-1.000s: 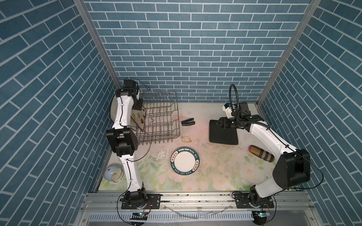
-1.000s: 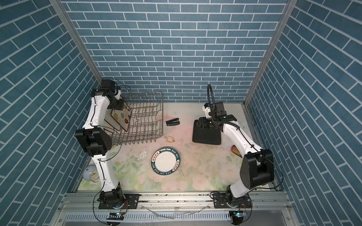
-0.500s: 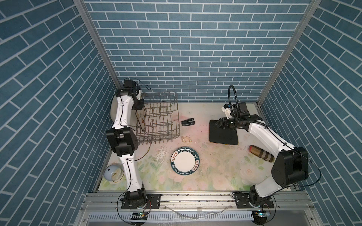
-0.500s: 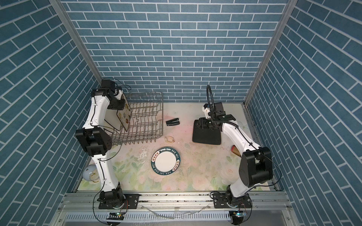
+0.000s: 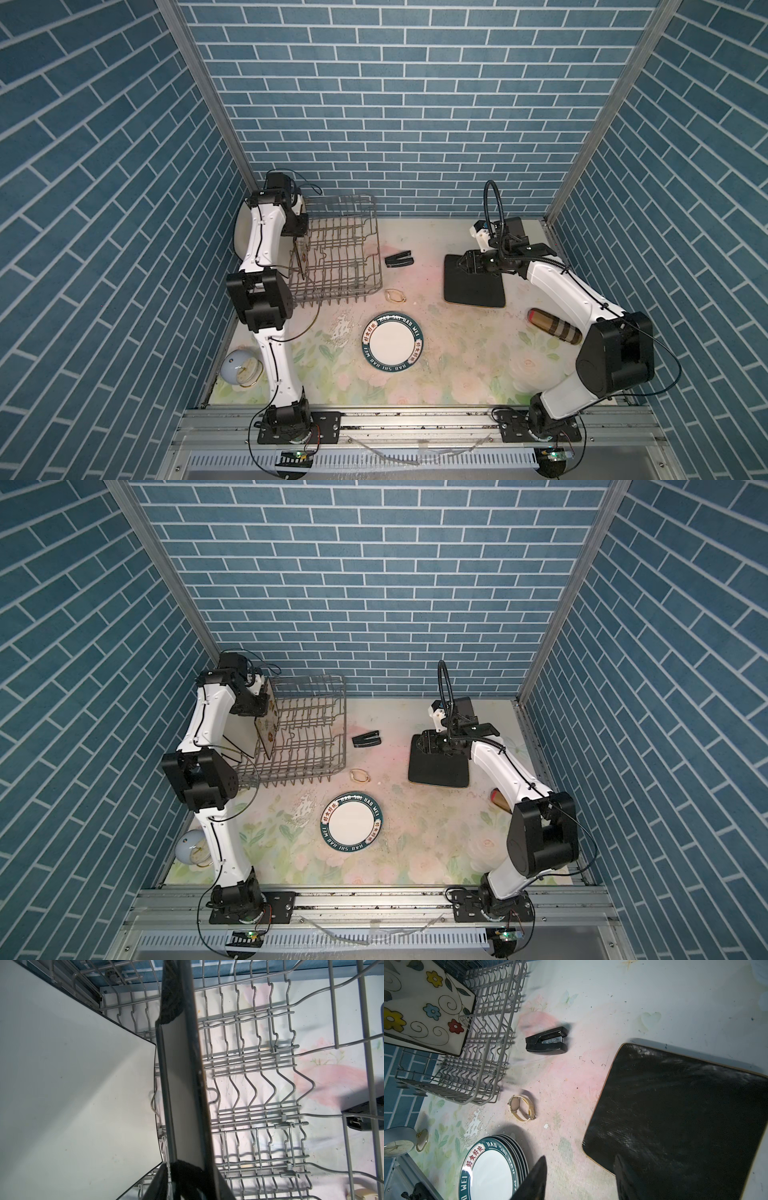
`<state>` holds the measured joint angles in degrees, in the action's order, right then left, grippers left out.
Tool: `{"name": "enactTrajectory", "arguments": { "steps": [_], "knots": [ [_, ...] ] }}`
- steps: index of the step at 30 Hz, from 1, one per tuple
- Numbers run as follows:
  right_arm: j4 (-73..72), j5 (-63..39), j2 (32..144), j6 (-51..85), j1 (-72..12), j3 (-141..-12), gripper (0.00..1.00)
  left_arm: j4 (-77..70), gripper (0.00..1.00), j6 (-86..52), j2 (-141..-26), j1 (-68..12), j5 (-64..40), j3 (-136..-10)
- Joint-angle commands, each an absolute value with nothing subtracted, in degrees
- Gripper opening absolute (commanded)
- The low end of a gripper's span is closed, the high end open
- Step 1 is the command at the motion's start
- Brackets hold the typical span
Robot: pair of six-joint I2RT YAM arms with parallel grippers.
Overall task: Unload the plates from the dish rack
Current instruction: Pick up a plate from the dish rack.
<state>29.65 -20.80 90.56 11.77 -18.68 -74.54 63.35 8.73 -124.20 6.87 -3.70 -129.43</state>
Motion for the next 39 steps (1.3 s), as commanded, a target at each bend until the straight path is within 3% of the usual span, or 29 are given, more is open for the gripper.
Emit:
{"name": "enactTrajectory", "arguments": {
  "steps": [1, 11, 20, 39],
  "knots": [
    [29.64, -21.09, 89.30, 12.07, -18.99, -72.95, 0.53, 64.16, 0.34, 8.35, -125.15, 6.44, -3.48, -128.50],
    [29.77, -21.18, 88.61, 12.39, -19.16, -71.73, 0.52, 62.98, 0.41, 7.10, -126.04, 6.15, -0.26, -128.41],
    [29.66, -21.31, 89.20, 12.44, -19.34, -71.62, 0.51, 62.16, 0.41, 6.95, -127.09, 6.15, 0.63, -128.89],
    [30.14, -22.34, 91.62, 11.67, -19.39, -72.45, 0.48, 60.80, 0.11, 6.29, -127.14, 6.06, 1.33, -127.83]
  ]
}}
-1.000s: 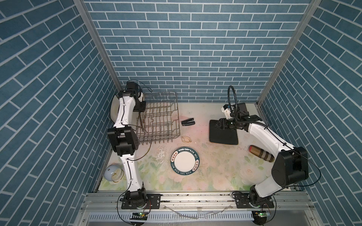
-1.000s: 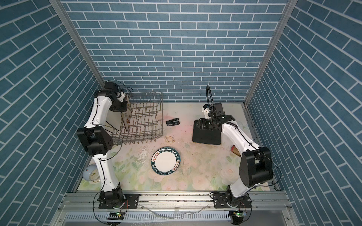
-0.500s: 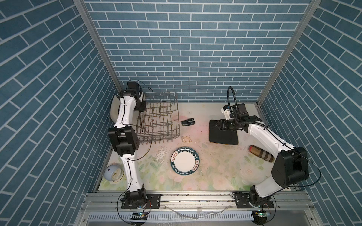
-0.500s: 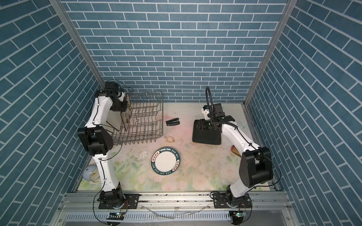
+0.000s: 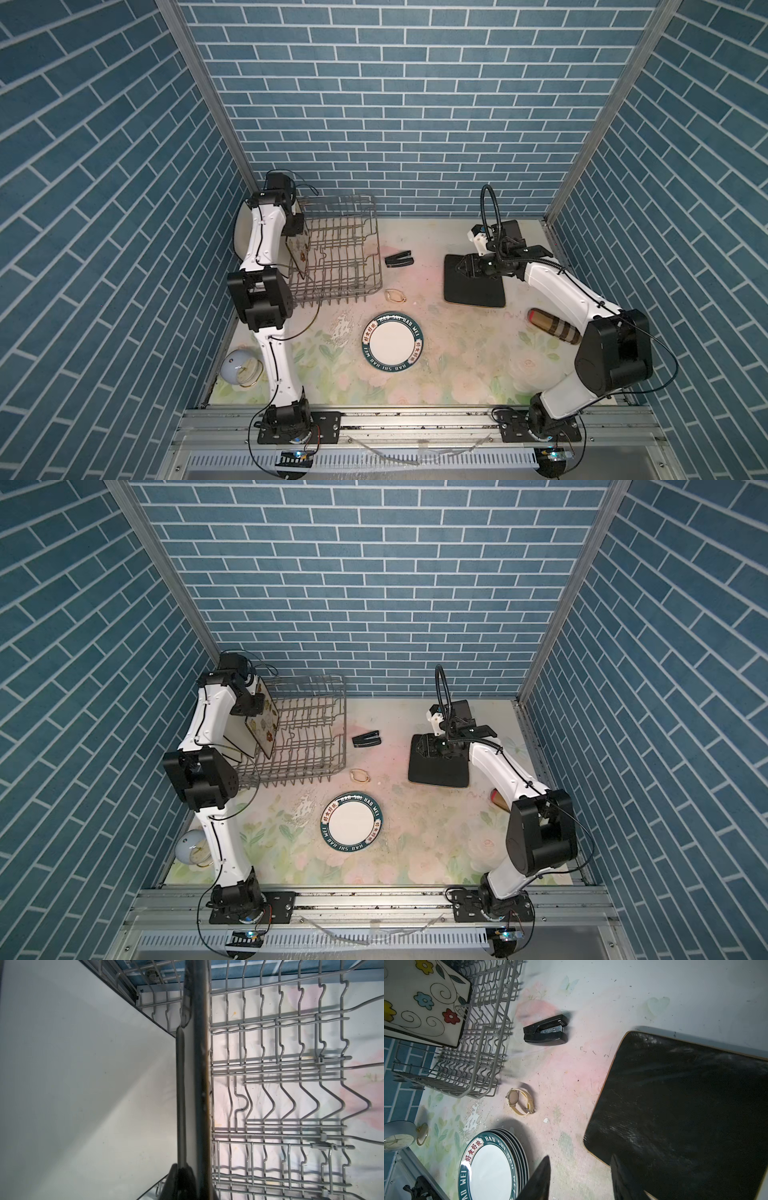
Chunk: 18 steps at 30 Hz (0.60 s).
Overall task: Unload the plates from the dish rack
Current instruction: Pick up a plate from the dish rack.
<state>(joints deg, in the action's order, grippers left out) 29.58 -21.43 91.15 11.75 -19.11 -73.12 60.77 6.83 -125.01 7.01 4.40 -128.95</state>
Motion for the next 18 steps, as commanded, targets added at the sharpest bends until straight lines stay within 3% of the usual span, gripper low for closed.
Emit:
{"name": "enactTrajectory", "arguments": {
  "steps": [1, 7, 18],
  "knots": [
    [30.15, -22.33, 91.54, 11.56, -19.39, -72.35, 0.48, 60.53, 0.10, 6.20, -126.93, 6.05, 1.46, -127.66],
    [30.90, -21.98, 91.33, 10.83, -19.38, -72.35, 0.48, 58.93, 0.00, 5.21, -125.10, 6.06, 2.71, -126.24],
    [30.00, -21.96, 90.20, 10.22, -19.42, -71.98, 0.50, 54.61, 0.00, 3.99, -117.12, 5.62, 3.92, -122.56]
  ]
}}
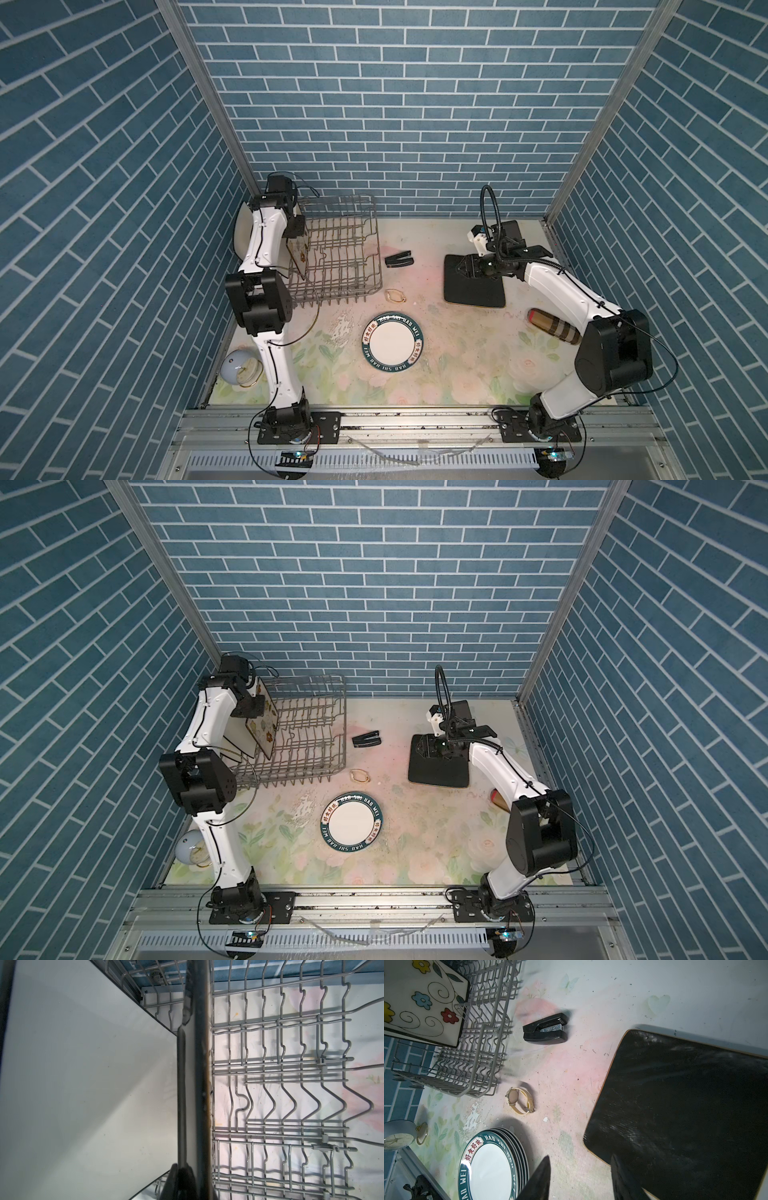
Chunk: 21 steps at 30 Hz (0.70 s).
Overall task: Unload the plates from the dish rack
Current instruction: Pick up a plate from the dish rack.
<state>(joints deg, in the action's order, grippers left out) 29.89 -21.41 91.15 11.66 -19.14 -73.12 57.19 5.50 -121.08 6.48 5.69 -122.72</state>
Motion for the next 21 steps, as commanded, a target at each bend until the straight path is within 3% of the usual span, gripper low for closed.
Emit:
{"name": "enactTrajectory", "arguments": {
  "steps": [1, 14, 21],
  "knots": [
    [29.86, -22.06, 89.90, 10.36, -19.40, -71.89, 0.51, 54.45, 0.00, 4.00, -116.46, 5.62, 3.90, -122.32],
    [27.60, -21.39, 86.84, 11.29, -19.36, -71.30, 0.53, 52.04, 0.00, 2.99, -106.80, 5.62, 1.54, -117.37],
    [25.86, -21.87, 84.56, 13.12, -19.35, -71.27, 0.52, 50.19, 0.00, 1.50, -99.27, 5.59, -4.56, -112.79]
  ]
}}
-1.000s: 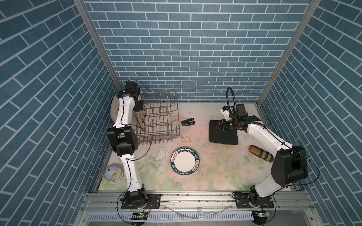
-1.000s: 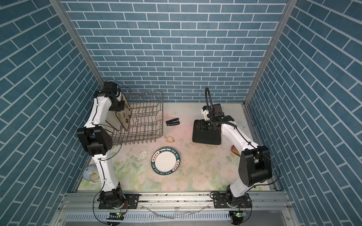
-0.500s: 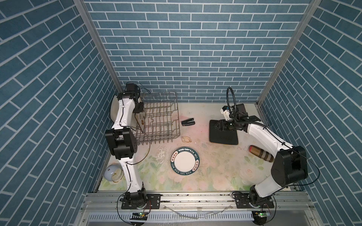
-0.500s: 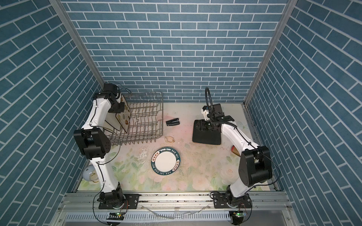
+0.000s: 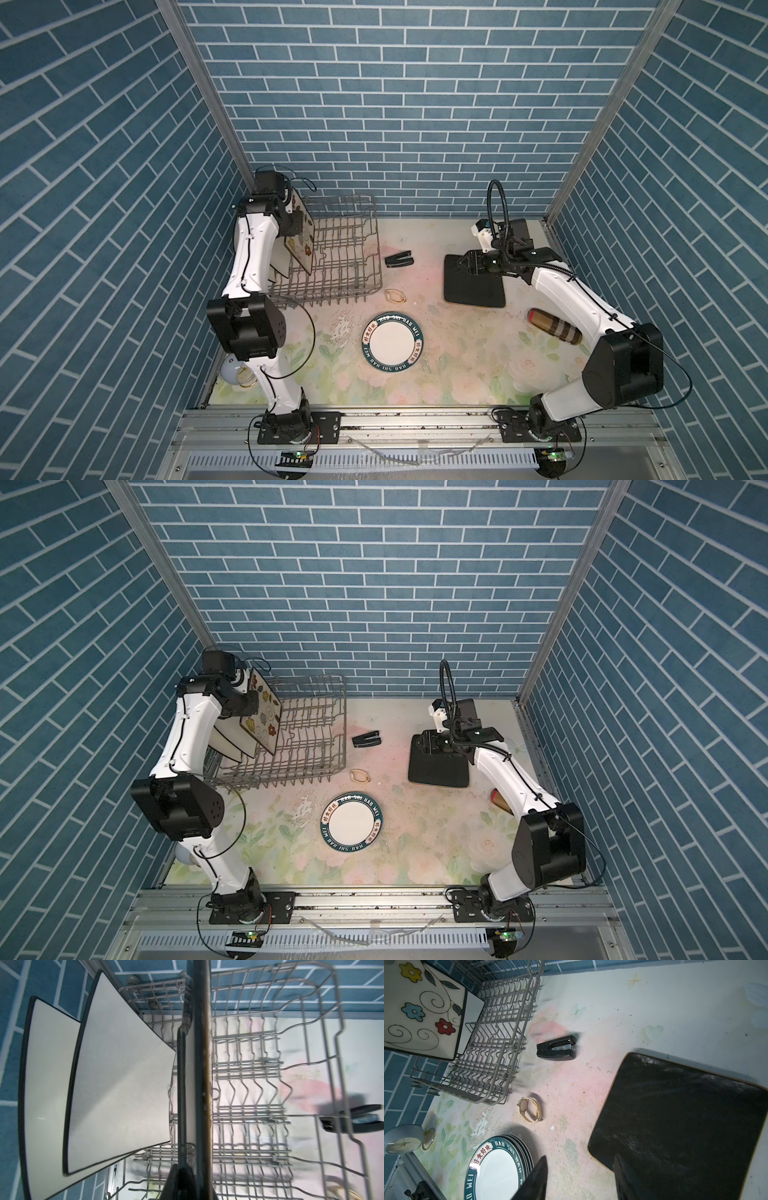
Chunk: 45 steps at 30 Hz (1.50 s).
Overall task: Unload the plates from the dish rack
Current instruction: Pick up a plate from the dish rack, then place a plate on the plate.
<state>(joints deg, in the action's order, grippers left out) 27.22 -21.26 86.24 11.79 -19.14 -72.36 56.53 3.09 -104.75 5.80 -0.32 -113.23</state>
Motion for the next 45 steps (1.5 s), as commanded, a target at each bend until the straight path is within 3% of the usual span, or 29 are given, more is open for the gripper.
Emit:
{"name": "enactTrajectory", "arguments": {
  "steps": [1, 12, 21, 32, 45],
  "knots": [
    [25.76, -22.17, 84.53, 13.47, -19.34, -71.36, 0.53, 49.67, 0.00, 1.12, -98.13, 5.56, -5.95, -111.92],
    [18.42, -25.72, 82.71, 21.45, -19.37, -69.14, 0.52, 35.55, 0.00, -9.81, -86.22, 5.46, -29.19, -99.23],
    [15.45, -26.44, 81.74, 24.62, -19.42, -68.86, 0.52, 21.11, 0.00, -21.39, -83.32, 3.95, -40.78, -92.41],
    [8.18, -28.12, 79.65, 31.25, -19.42, -66.47, 0.52, 0.66, 0.00, -35.32, -83.07, -3.25, -47.62, -82.48],
    [0.28, -31.99, 78.31, 36.25, -19.42, -63.37, 0.52, -13.09, 0.00, -45.63, -85.15, -11.05, -52.70, -77.04]
  ]
}}
